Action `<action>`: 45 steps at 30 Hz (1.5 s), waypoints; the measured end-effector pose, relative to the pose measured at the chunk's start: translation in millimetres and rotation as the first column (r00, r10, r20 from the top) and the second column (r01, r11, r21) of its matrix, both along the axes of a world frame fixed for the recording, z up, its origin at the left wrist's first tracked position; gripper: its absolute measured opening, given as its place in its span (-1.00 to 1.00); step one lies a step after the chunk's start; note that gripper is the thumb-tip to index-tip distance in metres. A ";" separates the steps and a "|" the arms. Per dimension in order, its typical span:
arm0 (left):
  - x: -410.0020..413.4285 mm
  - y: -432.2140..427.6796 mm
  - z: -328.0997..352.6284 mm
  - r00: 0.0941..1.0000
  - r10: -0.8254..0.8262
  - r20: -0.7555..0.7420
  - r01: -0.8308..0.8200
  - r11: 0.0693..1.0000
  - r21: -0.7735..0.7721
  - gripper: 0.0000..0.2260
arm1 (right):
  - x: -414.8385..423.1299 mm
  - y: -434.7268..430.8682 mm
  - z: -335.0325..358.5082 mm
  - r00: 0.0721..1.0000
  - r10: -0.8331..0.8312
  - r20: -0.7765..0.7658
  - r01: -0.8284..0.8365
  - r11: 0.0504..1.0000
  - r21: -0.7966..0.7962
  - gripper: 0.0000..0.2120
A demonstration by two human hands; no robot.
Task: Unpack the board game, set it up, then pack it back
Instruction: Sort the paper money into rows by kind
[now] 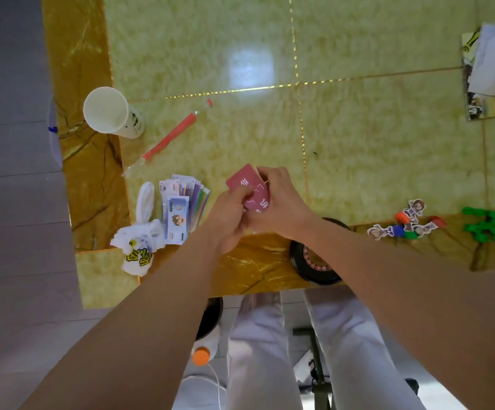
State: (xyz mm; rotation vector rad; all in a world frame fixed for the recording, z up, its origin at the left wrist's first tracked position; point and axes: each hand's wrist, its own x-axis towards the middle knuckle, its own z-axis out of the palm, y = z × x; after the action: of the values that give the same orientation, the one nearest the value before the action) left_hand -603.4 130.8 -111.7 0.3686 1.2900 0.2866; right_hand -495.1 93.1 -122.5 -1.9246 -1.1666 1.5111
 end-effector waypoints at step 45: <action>-91.5 -96.0 6.2 0.915 0.179 -0.361 -0.121 0.977 0.178 -0.86 | -22.8 -64.6 12.4 0.959 -0.091 0.267 0.164 0.949 -0.268 -0.78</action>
State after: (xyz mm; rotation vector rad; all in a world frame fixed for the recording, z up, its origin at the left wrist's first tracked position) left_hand -694.9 34.8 -105.5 0.4705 1.6837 0.4633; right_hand -517.9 28.5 -110.1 -2.3970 -0.9342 1.4641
